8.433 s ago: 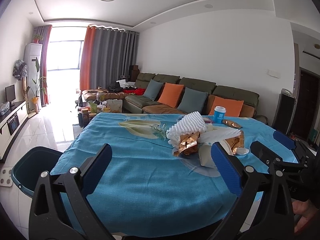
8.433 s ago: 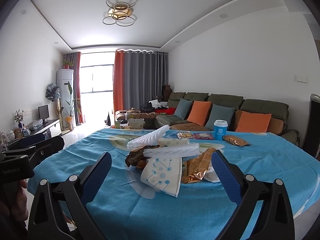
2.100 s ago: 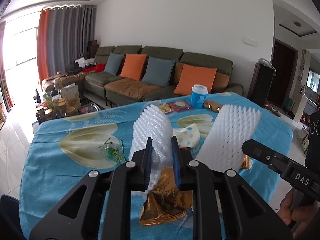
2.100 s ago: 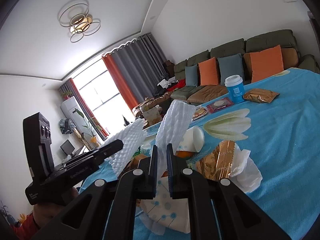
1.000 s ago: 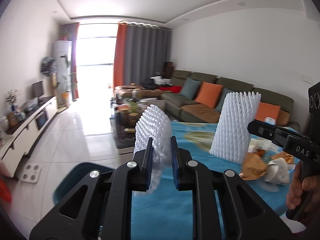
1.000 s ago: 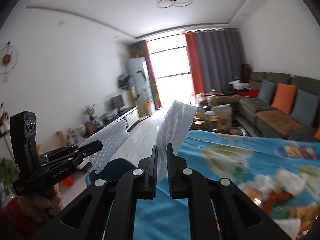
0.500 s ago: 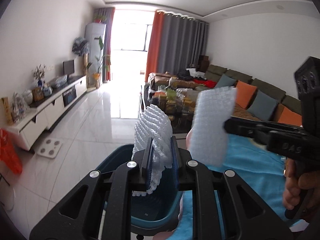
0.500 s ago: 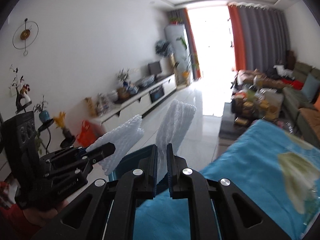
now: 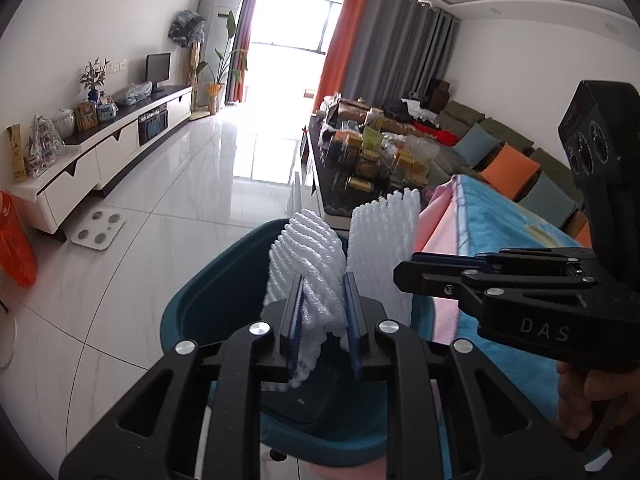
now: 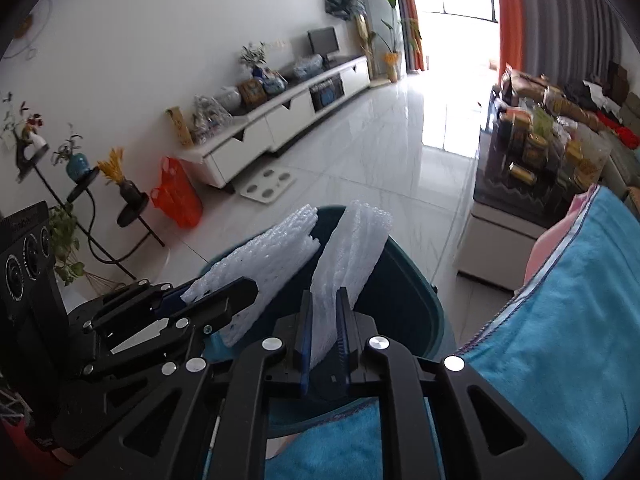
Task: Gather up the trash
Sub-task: 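Carry both foam nets to the teal bin and open both tools to drop them, then move both tools back over the table toward the remaining trash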
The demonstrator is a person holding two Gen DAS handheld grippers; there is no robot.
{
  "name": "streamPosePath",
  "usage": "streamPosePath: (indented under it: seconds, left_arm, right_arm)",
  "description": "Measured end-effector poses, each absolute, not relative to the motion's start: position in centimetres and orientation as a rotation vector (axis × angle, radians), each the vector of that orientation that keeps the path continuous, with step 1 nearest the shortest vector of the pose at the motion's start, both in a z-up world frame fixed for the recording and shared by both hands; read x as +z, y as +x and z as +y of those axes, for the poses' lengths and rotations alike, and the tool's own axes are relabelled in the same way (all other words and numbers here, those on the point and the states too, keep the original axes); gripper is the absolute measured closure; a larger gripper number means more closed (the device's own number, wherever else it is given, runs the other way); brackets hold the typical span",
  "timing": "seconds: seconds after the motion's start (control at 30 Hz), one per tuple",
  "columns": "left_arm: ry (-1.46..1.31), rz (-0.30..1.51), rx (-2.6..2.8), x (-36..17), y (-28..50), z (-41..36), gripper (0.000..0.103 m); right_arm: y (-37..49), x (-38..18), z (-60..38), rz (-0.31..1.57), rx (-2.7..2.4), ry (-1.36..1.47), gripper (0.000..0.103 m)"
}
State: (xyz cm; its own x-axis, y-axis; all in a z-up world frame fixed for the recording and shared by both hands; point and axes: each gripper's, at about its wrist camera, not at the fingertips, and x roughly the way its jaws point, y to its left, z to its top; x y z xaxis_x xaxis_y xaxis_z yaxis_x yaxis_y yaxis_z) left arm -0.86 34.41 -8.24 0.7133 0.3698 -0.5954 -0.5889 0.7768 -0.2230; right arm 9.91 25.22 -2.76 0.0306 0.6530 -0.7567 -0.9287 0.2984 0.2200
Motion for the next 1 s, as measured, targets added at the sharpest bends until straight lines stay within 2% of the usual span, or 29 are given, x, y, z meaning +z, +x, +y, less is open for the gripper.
streamPosePath:
  seconds: [0.03,0.07,0.23,0.3,0.37,0.4,0.43,0.5,0.6,0.67,0.7,0.77,0.93,1.0]
  left_arm:
    - [-0.420,0.568,0.549,-8.7,0.4,34.3,0.077]
    - [-0.421,0.578,0.552,-9.0,1.1,34.7,0.076]
    - [-0.413,0.588,0.549,-10.3,2.2,34.6,0.061]
    - [-0.400,0.583,0.565,-10.5,2.1,34.4,0.059]
    - [-0.399,0.576,0.574,-10.4,1.9,34.6,0.053]
    - [-0.403,0.572,0.582,-10.2,1.7,34.5,0.047]
    - [-0.407,0.562,0.593,-10.0,1.4,34.6,0.040]
    - [-0.414,0.541,0.614,-9.2,0.3,34.0,0.035]
    - [-0.416,0.504,0.659,-7.8,-1.4,33.8,0.018]
    - [-0.417,0.468,0.683,-6.5,-2.7,33.4,0.012]
    - [-0.418,0.454,0.691,-5.9,-3.6,33.2,0.005]
    - [-0.421,0.425,0.697,-4.6,-4.5,32.6,0.006]
    - [-0.386,0.373,0.665,-1.3,-5.4,30.3,0.006]
    - [-0.361,0.354,0.635,0.1,-5.1,28.6,0.006]
  right_arm:
    - [10.0,-3.0,25.3,0.921,1.266,-0.375,0.079]
    - [10.1,-3.0,25.3,0.919,1.259,-0.370,0.074]
    - [10.3,-2.9,25.2,0.923,1.261,-0.347,0.073]
    - [10.5,-2.7,24.8,0.911,1.254,-0.336,0.073]
    - [11.0,-2.6,24.3,0.914,1.253,-0.316,0.072]
    - [11.2,-2.5,24.1,0.912,1.249,-0.306,0.071]
    - [11.4,-2.4,23.8,0.912,1.248,-0.295,0.068]
    - [11.8,-1.9,22.9,0.906,1.244,-0.265,0.063]
    - [12.3,-1.0,21.2,0.886,1.242,-0.219,0.057]
    - [12.3,-0.3,19.9,0.868,1.239,-0.188,0.049]
    - [12.2,0.2,19.1,0.852,1.241,-0.173,0.047]
    - [12.3,0.8,18.0,0.827,1.233,-0.165,0.041]
    - [12.3,2.2,14.4,0.784,1.217,-0.114,0.039]
    - [12.4,2.5,12.9,0.766,1.199,-0.096,0.034]
